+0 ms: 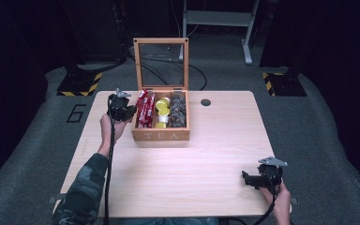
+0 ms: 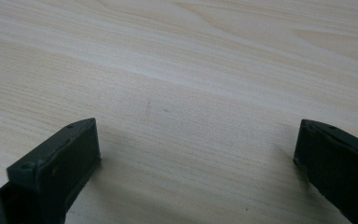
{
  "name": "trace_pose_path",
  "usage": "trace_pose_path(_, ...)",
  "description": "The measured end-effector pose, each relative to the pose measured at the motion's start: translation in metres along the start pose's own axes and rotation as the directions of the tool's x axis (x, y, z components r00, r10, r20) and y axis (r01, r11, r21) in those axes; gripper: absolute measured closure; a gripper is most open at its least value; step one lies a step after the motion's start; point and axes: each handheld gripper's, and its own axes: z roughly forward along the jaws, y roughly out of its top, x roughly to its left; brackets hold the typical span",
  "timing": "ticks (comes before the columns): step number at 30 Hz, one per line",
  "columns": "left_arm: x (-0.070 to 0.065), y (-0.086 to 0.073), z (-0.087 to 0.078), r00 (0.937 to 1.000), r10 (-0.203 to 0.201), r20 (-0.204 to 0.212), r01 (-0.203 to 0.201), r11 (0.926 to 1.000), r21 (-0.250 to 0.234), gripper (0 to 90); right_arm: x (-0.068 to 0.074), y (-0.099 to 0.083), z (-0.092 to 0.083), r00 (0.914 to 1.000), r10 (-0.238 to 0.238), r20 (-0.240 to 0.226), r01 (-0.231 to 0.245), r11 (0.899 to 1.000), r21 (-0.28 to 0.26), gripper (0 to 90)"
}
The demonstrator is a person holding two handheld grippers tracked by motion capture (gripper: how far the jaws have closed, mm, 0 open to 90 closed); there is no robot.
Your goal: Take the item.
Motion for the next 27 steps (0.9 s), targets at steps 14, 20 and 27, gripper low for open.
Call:
trace_pose_path(14,0.011,-0.016,-0.015,0.9995,-0.026,-0.019,0.025,0.999,-0.037,83.1,0.0,0.0,0.0,1.0,0.0,0.0,0.0,1.0,0.0,0.0)
trace_pose_path(20,0.015,-0.021,-0.023,0.9992,-0.031,-0.025,0.03,0.9985,-0.046,83.0,0.0,0.0,0.0,1.0,0.0,0.0,0.0,1.0,0.0,0.0)
trace_pose_path(27,0.018,-0.029,-0.027,0.9989,-0.034,-0.032,0.032,0.9983,-0.049,83.0,0.0,0.0,0.0,1.0,0.0,0.0,0.0,1.0,0.0,0.0)
